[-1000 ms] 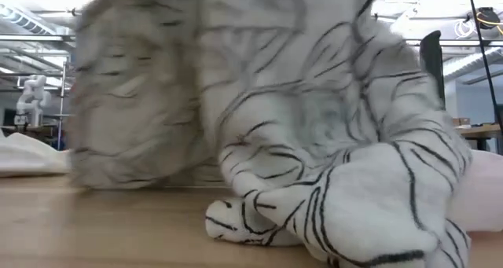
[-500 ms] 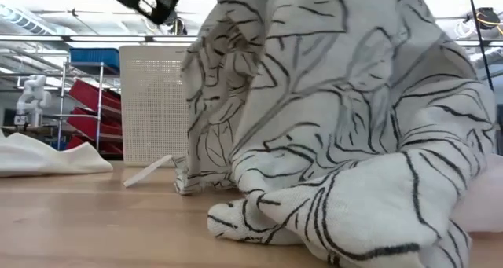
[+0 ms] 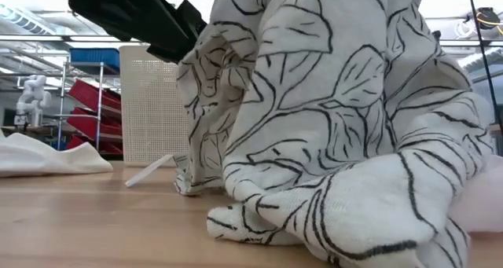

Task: Fold laundry
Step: Fold the white patterned blouse

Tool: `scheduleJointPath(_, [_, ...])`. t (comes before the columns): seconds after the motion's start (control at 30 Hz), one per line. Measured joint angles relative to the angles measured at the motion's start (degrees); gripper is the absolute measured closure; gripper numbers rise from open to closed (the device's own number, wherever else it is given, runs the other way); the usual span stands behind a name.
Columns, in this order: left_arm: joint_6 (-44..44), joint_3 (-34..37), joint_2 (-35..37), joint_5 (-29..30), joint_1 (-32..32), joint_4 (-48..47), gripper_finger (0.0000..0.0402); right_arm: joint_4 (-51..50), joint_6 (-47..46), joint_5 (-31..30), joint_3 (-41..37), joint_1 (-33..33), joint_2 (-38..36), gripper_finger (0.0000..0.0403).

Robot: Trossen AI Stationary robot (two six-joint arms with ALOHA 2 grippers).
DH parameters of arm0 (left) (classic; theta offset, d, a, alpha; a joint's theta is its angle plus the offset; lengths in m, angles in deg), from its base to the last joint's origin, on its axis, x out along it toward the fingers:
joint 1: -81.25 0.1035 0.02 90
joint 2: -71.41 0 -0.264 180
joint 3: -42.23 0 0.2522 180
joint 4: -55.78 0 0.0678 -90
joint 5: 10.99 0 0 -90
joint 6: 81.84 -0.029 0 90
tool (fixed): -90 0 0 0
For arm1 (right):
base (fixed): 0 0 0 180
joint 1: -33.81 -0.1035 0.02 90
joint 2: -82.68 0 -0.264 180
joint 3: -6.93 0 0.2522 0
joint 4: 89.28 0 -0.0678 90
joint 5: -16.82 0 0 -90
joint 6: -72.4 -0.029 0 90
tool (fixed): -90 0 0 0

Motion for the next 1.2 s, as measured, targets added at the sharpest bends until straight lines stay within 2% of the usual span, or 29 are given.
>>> scheduleJointPath(0.23, [3.0,0.0,-0.1,0.3,0.2,0.1,0.0249,0.0,0.0,0.9,0.0,0.2,0.0,0.0403])
scheduleJointPath(0.77, [3.0,0.0,-0.1,0.4,0.2,3.1,0.0249,0.0,0.0,1.1,0.0,1.2,0.0,0.0403])
scheduleJointPath(1.2, [3.0,0.0,-0.1,4.2,0.2,6.0,0.0249,0.0,0.0,1.1,0.0,1.2,0.0,0.0403])
